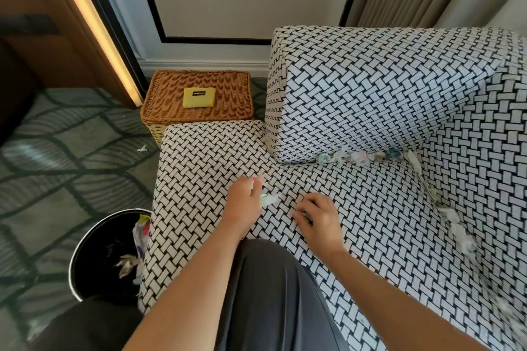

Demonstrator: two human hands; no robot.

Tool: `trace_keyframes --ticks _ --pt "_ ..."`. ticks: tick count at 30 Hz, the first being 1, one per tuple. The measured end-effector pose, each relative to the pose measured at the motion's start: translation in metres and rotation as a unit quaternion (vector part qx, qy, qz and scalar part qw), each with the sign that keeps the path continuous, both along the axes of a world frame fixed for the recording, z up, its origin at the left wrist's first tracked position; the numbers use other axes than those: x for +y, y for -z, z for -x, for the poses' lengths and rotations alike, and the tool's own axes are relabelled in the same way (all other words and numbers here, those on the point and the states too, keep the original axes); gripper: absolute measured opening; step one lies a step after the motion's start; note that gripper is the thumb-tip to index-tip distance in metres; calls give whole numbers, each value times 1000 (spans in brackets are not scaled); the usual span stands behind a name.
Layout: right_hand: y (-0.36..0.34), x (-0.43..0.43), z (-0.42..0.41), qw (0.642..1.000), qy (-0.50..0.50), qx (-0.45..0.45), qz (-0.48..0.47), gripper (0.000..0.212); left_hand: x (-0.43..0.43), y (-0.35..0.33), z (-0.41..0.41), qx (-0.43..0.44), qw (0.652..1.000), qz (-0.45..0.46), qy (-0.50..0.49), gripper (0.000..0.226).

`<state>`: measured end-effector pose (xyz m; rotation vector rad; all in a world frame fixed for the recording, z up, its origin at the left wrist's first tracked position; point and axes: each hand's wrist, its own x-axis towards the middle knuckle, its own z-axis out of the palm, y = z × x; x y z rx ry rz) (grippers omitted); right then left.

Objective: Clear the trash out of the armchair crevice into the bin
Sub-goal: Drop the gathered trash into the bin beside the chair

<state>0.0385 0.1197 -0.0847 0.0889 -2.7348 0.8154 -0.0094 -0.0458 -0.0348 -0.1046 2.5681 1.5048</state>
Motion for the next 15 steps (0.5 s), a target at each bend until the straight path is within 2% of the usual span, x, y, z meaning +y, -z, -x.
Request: trace_keyframes --ticks 3,5,9,15 --pt "-11 -11 9 999 16 -31 28 6 -25 -6 -16 -41 997 -61 -35 35" --pt "-24 -24 16 997 -27 -51 51 6 -46 -11 -21 -26 999 -12 -37 43" --pt "-62 -72 29 972 -109 -168 122 15 -97 -20 -19 -7 992 119 -32 52" --pt "-92 -172 44 946 -221 -203 122 15 -186 -18 -33 -1 975 187 -125 36"
